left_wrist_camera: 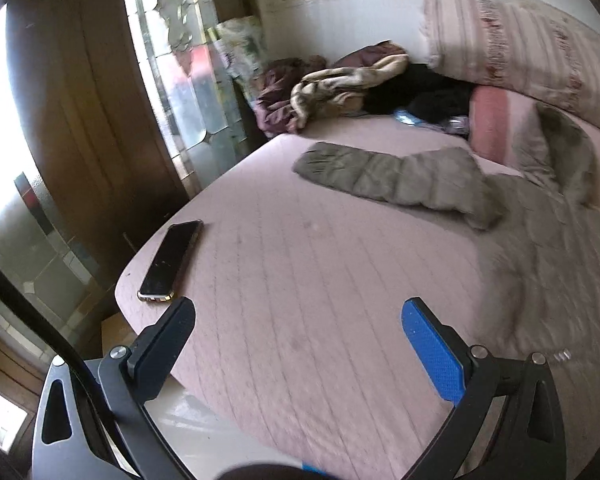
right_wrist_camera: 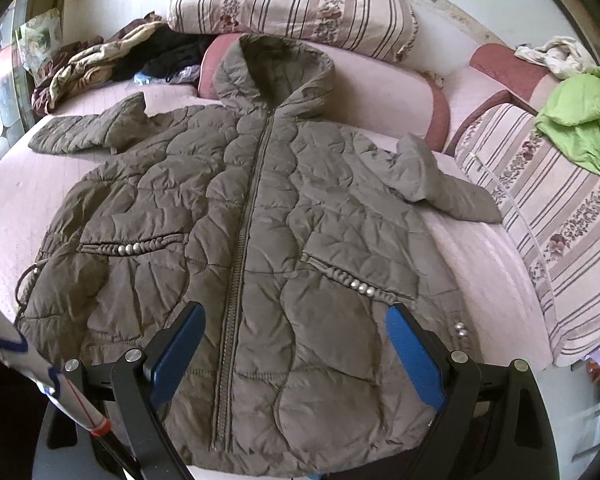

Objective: Fold large clothes
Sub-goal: 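Grasp the coat sleeve cuff with the left gripper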

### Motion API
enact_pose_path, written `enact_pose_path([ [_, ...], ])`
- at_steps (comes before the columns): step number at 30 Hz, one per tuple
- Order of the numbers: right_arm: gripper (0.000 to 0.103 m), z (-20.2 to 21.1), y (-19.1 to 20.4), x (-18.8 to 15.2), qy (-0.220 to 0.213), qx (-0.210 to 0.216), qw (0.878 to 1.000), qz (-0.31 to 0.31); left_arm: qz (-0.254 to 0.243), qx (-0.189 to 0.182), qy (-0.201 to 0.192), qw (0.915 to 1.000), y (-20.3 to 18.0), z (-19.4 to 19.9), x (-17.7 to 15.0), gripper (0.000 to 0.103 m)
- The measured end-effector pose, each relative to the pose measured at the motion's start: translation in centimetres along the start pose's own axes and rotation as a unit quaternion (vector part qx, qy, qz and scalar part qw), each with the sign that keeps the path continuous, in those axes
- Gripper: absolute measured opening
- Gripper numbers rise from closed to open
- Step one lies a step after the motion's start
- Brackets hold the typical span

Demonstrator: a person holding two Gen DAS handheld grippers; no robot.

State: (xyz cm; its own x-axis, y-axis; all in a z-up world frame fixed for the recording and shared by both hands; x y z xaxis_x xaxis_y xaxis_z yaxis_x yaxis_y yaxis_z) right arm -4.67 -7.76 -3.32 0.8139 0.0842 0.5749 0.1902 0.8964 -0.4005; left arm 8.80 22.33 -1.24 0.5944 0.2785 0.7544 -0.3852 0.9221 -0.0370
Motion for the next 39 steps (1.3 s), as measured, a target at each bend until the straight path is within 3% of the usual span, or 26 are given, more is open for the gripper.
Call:
enact_pose_path([
  [4, 0.094, -1.7, 0.5, 0.3, 0.011, 0.008, 1.0, -0.001, 0.039, 0.013, 0.032, 0.9986, 1.6, -4.7, 2.2, 0.102],
  [9, 0.094, -4.1, 0.9, 0.7, 0.021, 0.016, 1.0, -0.004, 0.07, -0.026, 0.109, 0.9913, 2.0, -11.1, 4.7, 0.076],
  [14, 0.094, -6.5, 0.4, 0.9, 0.027, 0.023, 0.999, -0.023, 0.129, -0.065, 0.145, 0.9789, 1.4, -18.1, 8.0, 0.076],
  [19, 0.094, -8.9, -0.3, 1.0, 0.038, 0.021, 0.998, -0.041, 0.202, -0.101, 0.192, 0.9551, 0.3, -26.1, 11.0, 0.076],
  [26, 0.094, -12.4, -1.7, 1.0, 0.056, 0.009, 0.996, -0.067, 0.292, -0.124, 0.206, 0.9256, -0.6, -34.4, 13.7, 0.076],
  [34, 0.095, -13.7, -1.5, 1.9, 0.05, -0.006, 0.997, -0.053, 0.328, -0.121, 0.181, 0.9194, -2.2, -37.8, 16.5, 0.078],
  [35, 0.095, -13.8, -1.4, 1.9, 0.049, -0.01, 0.997, -0.05, 0.323, -0.121, 0.184, 0.9207, -2.5, -37.9, 16.7, 0.066],
  [36, 0.096, -13.9, -1.3, 1.9, 0.048, -0.011, 0.998, -0.049, 0.312, -0.116, 0.191, 0.9234, -3.0, -38.0, 16.8, 0.043],
  [37, 0.096, -14.0, -1.4, 1.8, 0.047, -0.012, 0.998, -0.049, 0.302, -0.118, 0.201, 0.9245, -3.4, -38.1, 16.7, 0.029],
  [38, 0.096, -14.1, -1.3, 1.8, 0.045, -0.013, 0.998, -0.048, 0.293, -0.133, 0.223, 0.9204, -4.2, -38.2, 16.7, 0.018],
  [39, 0.096, -14.1, -1.3, 1.7, 0.044, -0.013, 0.998, -0.048, 0.291, -0.138, 0.227, 0.9191, -4.4, -37.9, 16.7, 0.015],
])
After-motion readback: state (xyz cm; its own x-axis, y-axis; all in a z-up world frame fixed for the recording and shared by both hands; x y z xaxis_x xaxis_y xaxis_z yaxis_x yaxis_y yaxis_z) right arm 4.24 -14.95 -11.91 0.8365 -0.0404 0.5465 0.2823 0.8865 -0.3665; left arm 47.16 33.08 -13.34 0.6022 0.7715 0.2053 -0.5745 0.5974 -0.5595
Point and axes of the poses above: each gripper's, at about its wrist camera, not at the fingertips, and z roughly against the way its jaws point, y to its left, x to its top, the point moved 3 cm from there along -z, roughly the way its jaws point, and after that the axes turned 13 degrees about z, right-handed, at the moved point
